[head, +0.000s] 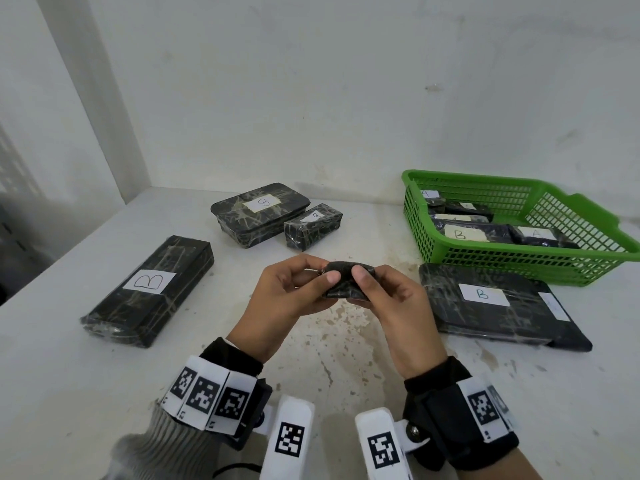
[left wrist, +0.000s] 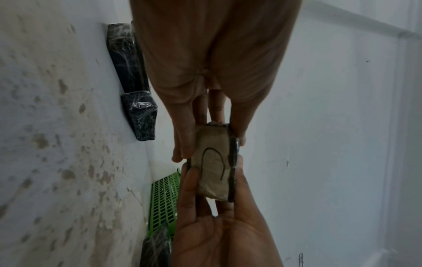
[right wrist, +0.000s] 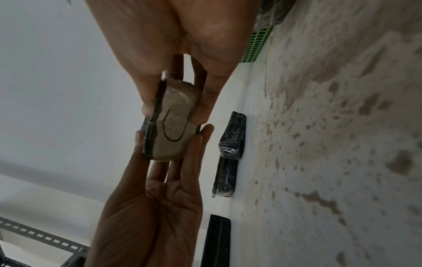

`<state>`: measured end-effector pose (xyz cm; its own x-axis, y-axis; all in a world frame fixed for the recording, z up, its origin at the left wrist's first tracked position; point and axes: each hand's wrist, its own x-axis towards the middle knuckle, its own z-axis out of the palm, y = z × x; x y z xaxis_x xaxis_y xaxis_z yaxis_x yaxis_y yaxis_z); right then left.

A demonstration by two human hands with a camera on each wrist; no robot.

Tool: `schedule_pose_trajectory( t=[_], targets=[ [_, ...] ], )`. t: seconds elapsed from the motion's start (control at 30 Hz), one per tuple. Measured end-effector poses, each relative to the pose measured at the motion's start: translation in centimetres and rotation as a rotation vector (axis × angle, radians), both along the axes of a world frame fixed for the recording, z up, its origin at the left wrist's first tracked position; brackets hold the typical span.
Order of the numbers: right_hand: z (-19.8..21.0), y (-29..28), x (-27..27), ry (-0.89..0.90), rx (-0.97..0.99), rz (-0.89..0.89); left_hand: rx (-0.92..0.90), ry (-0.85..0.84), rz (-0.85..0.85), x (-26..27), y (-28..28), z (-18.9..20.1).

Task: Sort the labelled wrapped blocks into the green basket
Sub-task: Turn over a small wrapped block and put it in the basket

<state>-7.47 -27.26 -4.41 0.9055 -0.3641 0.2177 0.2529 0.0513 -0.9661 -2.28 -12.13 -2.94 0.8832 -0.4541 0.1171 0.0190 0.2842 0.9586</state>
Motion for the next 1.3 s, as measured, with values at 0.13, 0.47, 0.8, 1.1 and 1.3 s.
schedule_pose_trajectory(
  t=[0.13,0.47,0.8,1.1,1.3],
  targets=[
    [0.0,0.1,0.0,0.030,0.072,0.043,0.008,0.006,-0.025,0.1,0.3,0.1],
    [0.4,-0.5,-0.1,-0.016,0.090,-0.012,-0.027,0.040,-0.064,-0.1,0.1,0.4],
    [0.2,-0.4,-0.1,-0.062,0.055,0.053,-0.048,0.047,-0.105,0.0,0.3,0.2],
    [0.8,-1.2,-0.2,0.069,0.197,0.147,-0.088,0.088,-0.154,0.2,0.5,0.0],
    [0.3,-1.4,-0.1,0.083,0.140,0.113,-0.073,0.072,-0.186,0.1,0.7,0.2]
  ],
)
